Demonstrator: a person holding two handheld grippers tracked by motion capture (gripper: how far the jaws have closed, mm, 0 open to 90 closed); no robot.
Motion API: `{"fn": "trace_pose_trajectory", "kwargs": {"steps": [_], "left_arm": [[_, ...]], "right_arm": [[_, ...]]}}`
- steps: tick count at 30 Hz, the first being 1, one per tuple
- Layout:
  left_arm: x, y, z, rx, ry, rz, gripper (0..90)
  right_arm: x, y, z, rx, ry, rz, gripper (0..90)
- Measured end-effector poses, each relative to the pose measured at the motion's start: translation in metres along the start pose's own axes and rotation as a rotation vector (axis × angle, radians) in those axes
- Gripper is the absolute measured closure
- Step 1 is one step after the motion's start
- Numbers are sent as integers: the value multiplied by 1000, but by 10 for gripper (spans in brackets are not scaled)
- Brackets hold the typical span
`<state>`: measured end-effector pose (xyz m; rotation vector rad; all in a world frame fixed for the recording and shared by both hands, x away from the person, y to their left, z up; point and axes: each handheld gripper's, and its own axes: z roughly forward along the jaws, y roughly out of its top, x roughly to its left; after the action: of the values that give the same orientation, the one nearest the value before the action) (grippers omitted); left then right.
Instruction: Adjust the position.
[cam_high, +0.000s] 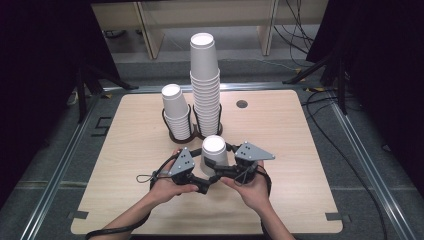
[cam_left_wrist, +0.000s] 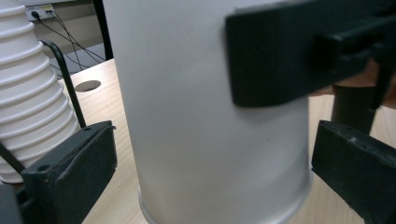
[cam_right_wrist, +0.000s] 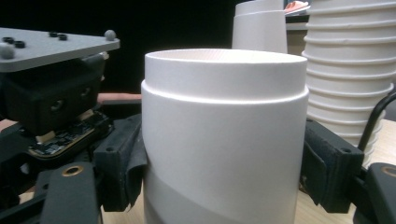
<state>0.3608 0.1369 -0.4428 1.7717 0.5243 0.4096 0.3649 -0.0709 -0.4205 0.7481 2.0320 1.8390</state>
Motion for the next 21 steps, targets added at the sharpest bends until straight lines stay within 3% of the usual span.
{"fn": "trace_pose_trajectory", "kwargs": {"steps": [1, 5, 6, 11, 21], "left_arm": [[0, 1, 0, 10, 4, 5, 0], [1, 1, 1, 15, 1, 6, 0], [0, 1, 3, 8, -4, 5, 0], [0, 0, 5, 4, -6, -1, 0], [1, -2, 6, -2, -25, -23, 64]], "right_arm": [[2, 0, 0, 24, 9, 19, 254], [1, 0, 2, 3, 5, -7, 254], [2, 0, 2, 15, 16, 16, 254], [5, -1, 4, 20, 24, 23, 254], [4, -2, 5, 16, 25, 2, 252]]}}
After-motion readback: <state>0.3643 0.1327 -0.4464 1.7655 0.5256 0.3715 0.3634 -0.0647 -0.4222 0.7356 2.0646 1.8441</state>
